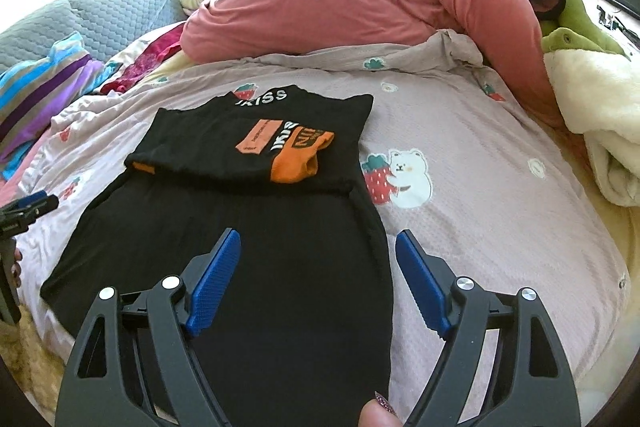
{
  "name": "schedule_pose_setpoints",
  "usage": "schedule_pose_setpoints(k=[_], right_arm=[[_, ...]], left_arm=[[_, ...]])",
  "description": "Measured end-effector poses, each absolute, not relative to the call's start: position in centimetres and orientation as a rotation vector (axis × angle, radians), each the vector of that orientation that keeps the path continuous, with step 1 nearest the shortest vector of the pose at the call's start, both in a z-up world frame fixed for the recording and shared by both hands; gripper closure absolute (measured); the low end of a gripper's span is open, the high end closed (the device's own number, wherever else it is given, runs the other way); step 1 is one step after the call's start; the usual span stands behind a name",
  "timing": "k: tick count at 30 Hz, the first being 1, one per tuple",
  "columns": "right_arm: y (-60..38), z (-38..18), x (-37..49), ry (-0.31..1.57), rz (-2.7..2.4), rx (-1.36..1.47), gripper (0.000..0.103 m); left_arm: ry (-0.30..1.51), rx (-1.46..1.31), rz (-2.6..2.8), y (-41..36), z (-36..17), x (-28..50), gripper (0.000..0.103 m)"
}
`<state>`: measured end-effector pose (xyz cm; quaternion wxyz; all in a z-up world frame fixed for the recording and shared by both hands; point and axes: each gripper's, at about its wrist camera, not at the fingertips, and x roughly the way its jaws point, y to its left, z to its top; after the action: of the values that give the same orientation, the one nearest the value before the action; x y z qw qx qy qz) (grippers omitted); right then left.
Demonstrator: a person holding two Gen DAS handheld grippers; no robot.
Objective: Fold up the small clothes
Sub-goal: 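Move both grippers back to the shirt hem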
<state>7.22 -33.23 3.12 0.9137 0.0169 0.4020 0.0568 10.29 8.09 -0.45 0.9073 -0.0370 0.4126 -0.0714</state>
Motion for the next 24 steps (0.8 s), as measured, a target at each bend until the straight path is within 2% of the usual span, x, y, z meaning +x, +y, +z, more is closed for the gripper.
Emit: schedule_pose_setpoints(k=[13, 24], right_arm=[[-34.0, 1.7, 2.9, 0.881, 0.138, 0.043, 0.024], [-35.0, -0.5, -0.3, 0.953, 0.169, 0.069, 0.024]], left_arm=[[0.907, -0.01, -0.177, 7.6, -0.3, 5.1, 0.01], [1.006, -0.093, -0.185, 9.5, -2.1, 2.5, 0.01]])
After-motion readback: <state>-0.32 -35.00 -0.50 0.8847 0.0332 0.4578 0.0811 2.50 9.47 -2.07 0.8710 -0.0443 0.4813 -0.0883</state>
